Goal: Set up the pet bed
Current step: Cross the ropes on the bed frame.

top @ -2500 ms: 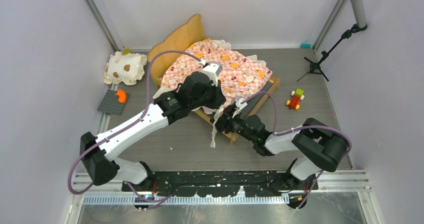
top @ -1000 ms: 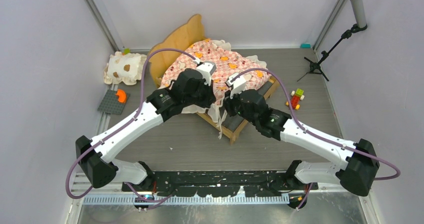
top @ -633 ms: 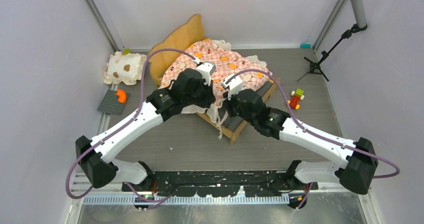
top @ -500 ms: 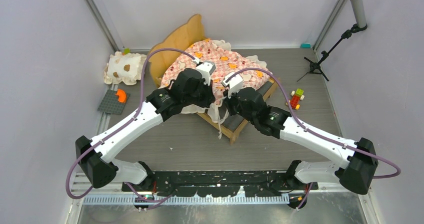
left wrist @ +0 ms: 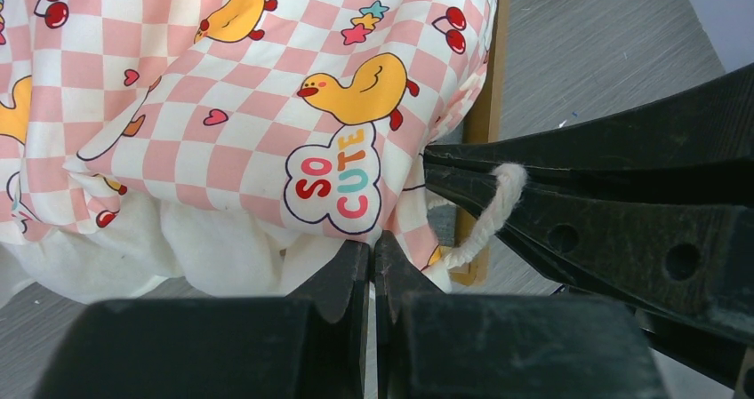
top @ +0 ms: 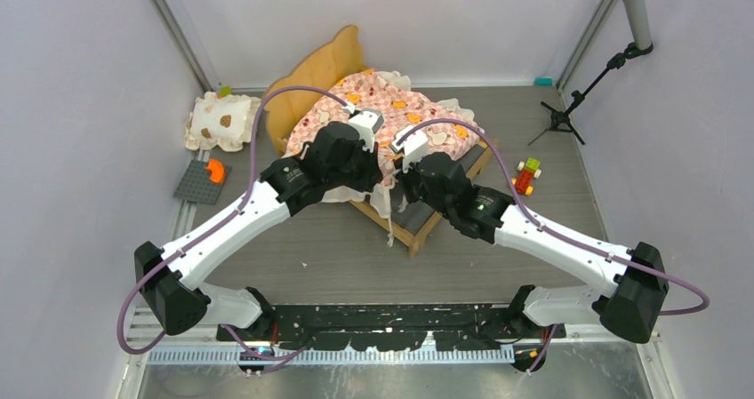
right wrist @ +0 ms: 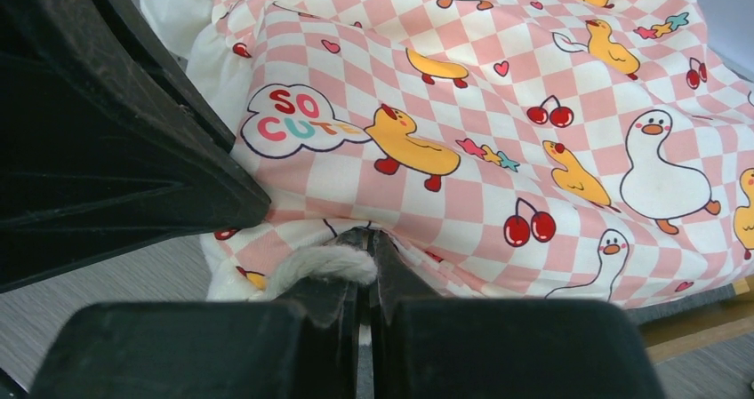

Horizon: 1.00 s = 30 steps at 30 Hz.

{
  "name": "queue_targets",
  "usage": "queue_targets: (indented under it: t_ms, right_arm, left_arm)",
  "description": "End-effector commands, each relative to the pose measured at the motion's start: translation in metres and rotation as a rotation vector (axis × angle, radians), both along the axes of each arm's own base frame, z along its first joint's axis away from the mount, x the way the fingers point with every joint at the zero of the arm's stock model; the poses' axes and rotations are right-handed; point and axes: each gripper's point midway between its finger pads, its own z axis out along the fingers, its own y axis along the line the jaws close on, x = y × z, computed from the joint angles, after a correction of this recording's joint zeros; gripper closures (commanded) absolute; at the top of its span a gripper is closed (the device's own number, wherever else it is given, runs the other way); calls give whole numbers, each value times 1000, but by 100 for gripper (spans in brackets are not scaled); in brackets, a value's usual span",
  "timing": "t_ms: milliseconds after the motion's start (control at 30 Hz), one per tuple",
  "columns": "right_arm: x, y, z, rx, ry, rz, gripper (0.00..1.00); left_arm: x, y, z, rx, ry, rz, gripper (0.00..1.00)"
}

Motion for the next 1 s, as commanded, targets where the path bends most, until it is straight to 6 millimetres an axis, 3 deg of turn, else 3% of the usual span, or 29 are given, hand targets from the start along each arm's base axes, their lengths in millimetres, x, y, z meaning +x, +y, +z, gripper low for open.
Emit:
queue_targets:
  t_ms: [0,167,633,967]
  right_arm:
    - [-4,12,9,67,1,26,95]
    - [-9,19,-1,102,34,45,95]
    - [-18,35,7,201,69,103,95]
    - [-15,32,-24,147,106,72,95]
  left_arm:
    - [5,-2,20,-32,-46,-7,100]
    - [3,3,14,-16,-43,-3,100]
    - [3,10,14,0,-54,10,100]
    - [2,8,5,2,-34,4,100]
